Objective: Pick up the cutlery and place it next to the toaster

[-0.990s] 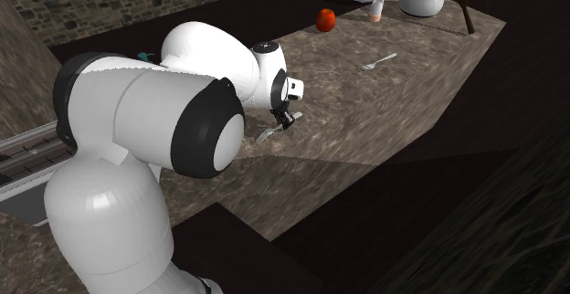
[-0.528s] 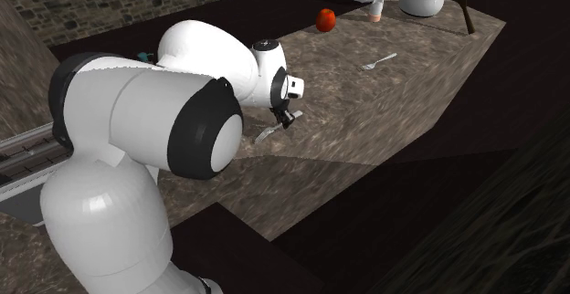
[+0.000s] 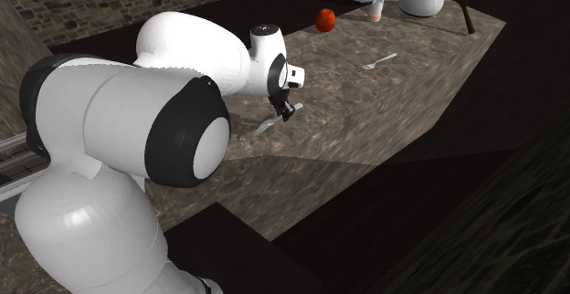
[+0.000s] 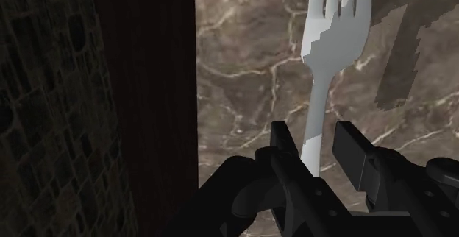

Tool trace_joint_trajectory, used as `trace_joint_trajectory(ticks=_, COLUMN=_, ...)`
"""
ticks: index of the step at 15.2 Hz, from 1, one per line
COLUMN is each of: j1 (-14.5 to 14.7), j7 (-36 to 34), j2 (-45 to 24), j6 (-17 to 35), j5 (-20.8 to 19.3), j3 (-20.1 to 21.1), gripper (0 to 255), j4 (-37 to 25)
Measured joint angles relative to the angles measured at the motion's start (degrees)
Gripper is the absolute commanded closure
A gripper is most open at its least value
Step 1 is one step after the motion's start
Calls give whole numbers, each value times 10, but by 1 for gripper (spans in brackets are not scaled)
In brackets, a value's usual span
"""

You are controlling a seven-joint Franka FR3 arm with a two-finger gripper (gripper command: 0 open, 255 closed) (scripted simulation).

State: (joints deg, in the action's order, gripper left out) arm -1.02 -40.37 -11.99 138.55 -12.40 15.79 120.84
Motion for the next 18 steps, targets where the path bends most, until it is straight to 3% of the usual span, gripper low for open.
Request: trace_joint_trajectory(ticks=18, j1=-6, j7=38, j2=70, j6=-124, j5=44, j3=9, gripper=255, j4=-60)
